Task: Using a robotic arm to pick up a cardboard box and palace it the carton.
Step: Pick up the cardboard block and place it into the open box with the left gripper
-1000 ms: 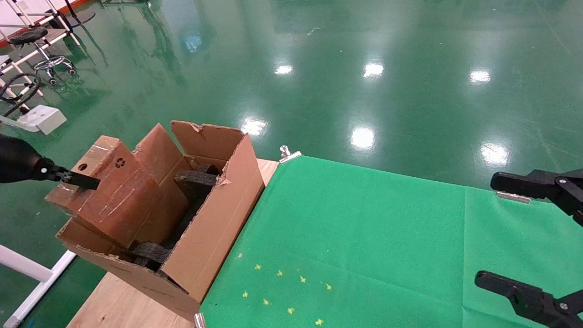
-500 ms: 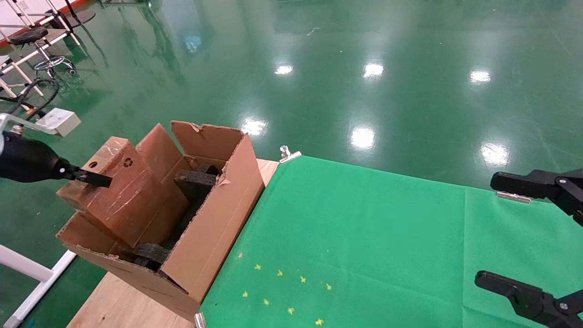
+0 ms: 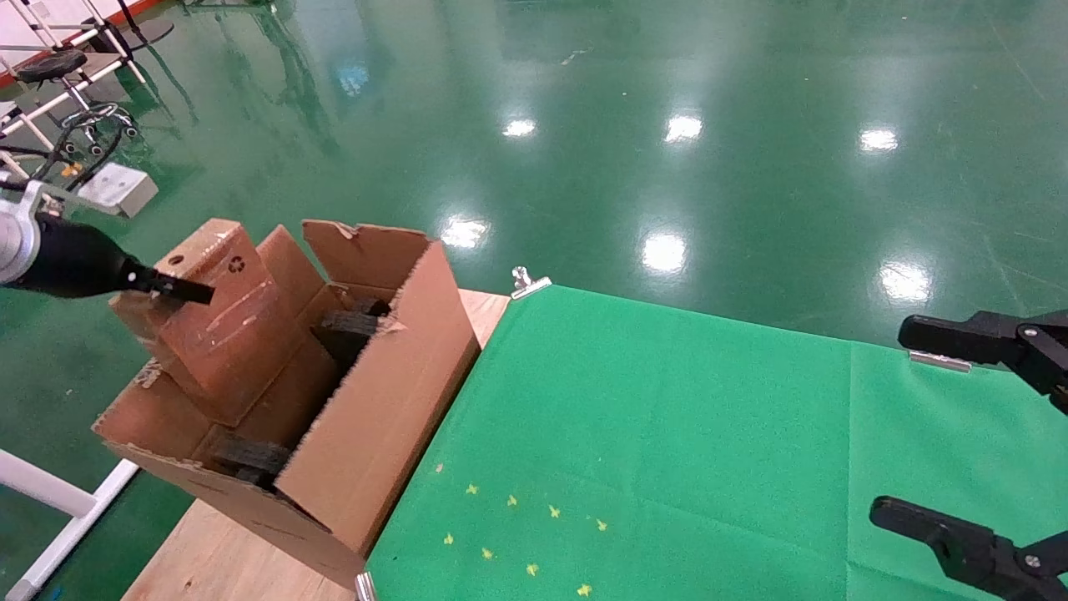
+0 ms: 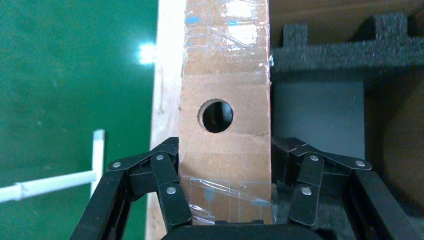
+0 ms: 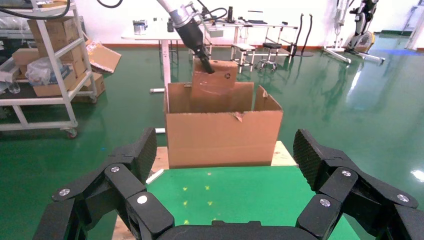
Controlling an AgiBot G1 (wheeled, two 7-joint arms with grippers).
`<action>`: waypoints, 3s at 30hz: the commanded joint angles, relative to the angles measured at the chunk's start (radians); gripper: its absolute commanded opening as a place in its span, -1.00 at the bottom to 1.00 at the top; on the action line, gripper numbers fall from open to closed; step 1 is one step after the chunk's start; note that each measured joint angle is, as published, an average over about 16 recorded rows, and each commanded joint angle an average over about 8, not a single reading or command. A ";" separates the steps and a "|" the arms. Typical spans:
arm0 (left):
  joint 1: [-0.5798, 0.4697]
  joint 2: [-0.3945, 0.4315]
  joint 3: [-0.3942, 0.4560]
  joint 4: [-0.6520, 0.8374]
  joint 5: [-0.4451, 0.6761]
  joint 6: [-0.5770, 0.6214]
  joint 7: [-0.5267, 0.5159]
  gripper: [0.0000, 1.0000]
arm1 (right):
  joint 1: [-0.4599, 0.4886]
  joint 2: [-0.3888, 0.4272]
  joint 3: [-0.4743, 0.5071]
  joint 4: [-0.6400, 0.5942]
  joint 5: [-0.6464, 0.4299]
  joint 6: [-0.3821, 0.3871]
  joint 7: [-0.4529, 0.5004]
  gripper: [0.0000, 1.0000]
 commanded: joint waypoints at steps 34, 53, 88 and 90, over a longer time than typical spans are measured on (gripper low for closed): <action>0.199 0.014 -0.061 0.017 -0.087 -0.052 -0.004 -1.00 | 0.000 0.000 0.000 0.000 0.000 0.000 0.000 1.00; 0.317 0.051 -0.090 0.028 -0.128 -0.165 -0.037 -1.00 | 0.000 0.000 0.000 0.000 0.000 0.000 0.000 1.00; 0.450 0.105 -0.117 0.028 -0.167 -0.256 -0.088 1.00 | 0.000 0.000 0.000 0.000 0.000 0.000 0.000 1.00; 0.449 0.105 -0.117 0.028 -0.166 -0.256 -0.087 1.00 | 0.000 0.000 0.000 0.000 0.000 0.000 0.000 1.00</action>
